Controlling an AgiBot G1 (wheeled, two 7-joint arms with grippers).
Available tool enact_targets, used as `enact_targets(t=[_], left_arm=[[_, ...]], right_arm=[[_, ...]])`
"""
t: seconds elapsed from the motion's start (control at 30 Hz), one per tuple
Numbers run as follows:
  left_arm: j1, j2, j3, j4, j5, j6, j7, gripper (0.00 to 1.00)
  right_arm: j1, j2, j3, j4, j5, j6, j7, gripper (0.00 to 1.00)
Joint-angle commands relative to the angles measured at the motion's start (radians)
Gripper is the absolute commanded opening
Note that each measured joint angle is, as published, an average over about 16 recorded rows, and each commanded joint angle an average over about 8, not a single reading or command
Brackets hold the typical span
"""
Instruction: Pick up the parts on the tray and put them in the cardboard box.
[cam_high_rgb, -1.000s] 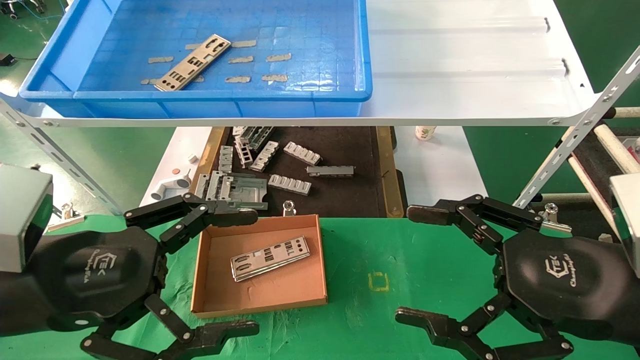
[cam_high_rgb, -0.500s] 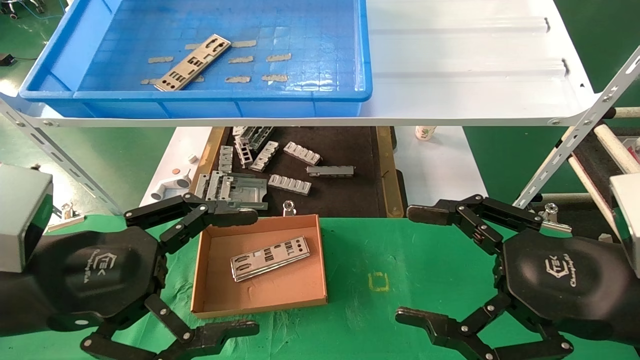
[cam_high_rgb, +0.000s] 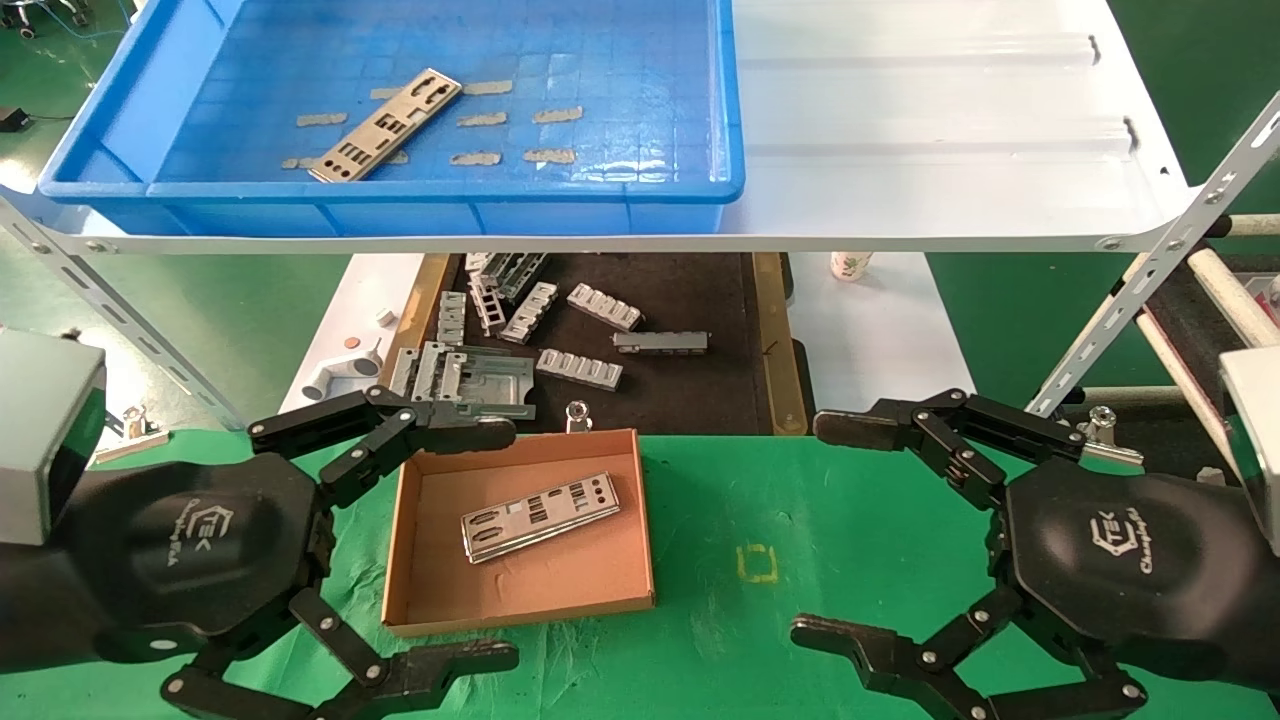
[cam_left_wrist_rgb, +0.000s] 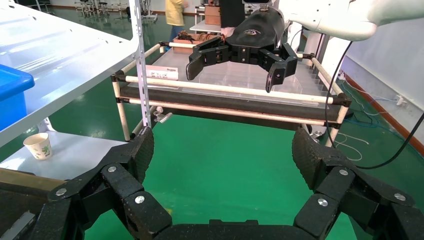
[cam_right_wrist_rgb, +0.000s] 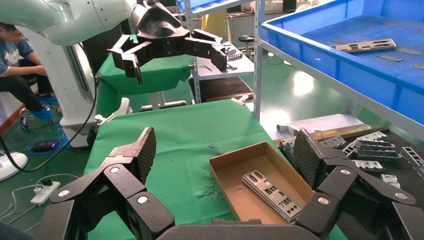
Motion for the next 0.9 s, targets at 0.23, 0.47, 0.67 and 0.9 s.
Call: enact_targets(t=[0.23,0.47,0.67,0.9], left_arm=[[0.0,0.0,0.0,0.0,0.0,0.0,0.0,1.0],[0.0,0.0,0.0,0.0,0.0,0.0,0.0,1.0],[0.0,0.0,0.0,0.0,0.0,0.0,0.0,1.0],[0.0,0.0,0.0,0.0,0.0,0.0,0.0,1.0]], right_arm=[[0.0,0.0,0.0,0.0,0.0,0.0,0.0,1.0],[0.0,0.0,0.0,0.0,0.0,0.0,0.0,1.0],[0.0,0.0,0.0,0.0,0.0,0.0,0.0,1.0],[0.0,0.0,0.0,0.0,0.0,0.0,0.0,1.0]])
